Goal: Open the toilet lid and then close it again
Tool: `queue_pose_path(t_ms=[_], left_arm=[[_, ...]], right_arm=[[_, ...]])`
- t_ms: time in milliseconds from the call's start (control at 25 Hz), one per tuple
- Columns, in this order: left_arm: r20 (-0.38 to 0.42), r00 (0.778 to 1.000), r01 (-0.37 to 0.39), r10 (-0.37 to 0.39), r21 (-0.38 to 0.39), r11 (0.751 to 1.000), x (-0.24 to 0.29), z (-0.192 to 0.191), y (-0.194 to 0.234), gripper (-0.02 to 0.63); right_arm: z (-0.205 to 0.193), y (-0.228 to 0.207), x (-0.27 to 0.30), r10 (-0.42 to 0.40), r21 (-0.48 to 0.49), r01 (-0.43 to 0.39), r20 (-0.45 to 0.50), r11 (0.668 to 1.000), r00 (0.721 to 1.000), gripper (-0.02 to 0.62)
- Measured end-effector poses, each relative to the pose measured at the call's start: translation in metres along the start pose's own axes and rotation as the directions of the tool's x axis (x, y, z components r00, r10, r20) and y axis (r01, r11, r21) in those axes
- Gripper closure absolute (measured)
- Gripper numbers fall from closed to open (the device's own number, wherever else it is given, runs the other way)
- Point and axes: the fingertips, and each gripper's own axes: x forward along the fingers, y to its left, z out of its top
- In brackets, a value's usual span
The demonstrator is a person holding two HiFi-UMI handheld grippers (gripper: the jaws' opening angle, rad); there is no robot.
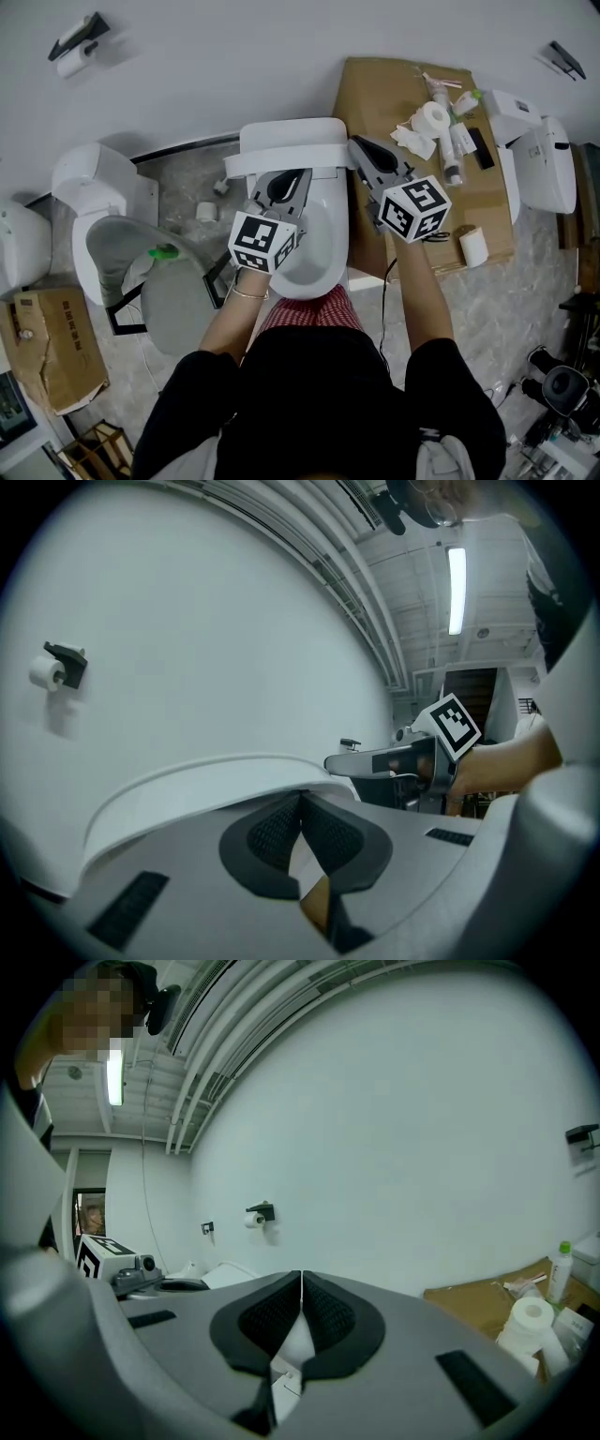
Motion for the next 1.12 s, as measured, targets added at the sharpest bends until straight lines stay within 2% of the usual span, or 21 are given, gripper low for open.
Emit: queue_pose_path(t_ms=[360,560,1120], left_arm=[[-0.006,0.998,0.057,-0.057,-0.018,0.998,-0.011,-0.010,-0.011,0.603],[-0.019,0.997,0.079,-0.078,0.017,0.997,-0.019,-0.016,-0.019,0.603],[-0.017,1.000,0.001,-0.001,-0.001,1.000,-0.041,-0.030,-0.031,0.603]], right_arm=[[-0.009,0.007,-0.013,-0.068,0.016,0.068,0.012,0.998,0.998,0.575],[-0.014,0.011,-0.021,-0.096,0.006,0.095,0.012,0.995,0.995,0.575],[-0.030,0.027,-0.041,-0.090,0.044,0.088,0.047,0.995,0.995,0.575]])
